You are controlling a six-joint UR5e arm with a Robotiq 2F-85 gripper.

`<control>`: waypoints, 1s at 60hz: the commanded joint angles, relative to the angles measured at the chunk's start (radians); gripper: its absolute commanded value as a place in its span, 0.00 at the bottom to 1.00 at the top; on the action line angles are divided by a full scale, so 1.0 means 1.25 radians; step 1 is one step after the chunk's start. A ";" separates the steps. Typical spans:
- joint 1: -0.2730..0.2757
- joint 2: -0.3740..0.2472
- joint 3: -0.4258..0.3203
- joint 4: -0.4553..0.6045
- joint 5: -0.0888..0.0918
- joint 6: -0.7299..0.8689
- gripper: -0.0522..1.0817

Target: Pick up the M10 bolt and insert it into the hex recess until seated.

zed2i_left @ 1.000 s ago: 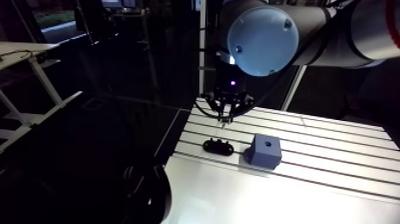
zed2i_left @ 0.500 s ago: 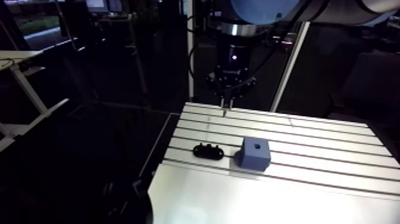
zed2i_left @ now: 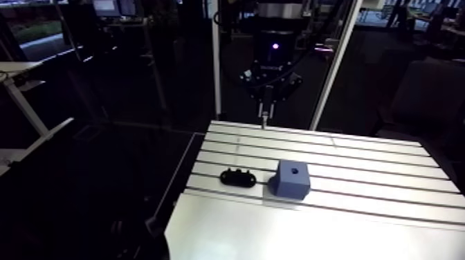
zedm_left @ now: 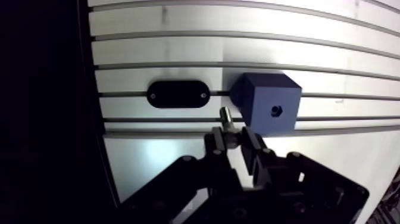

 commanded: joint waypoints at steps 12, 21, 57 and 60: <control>-0.037 -0.007 -0.033 0.104 -0.012 -0.157 0.96; -0.062 -0.012 -0.032 0.101 -0.009 -0.186 0.96; -0.128 -0.079 0.071 0.068 -0.011 -0.094 1.00; -0.128 -0.079 0.078 0.064 -0.012 -0.095 1.00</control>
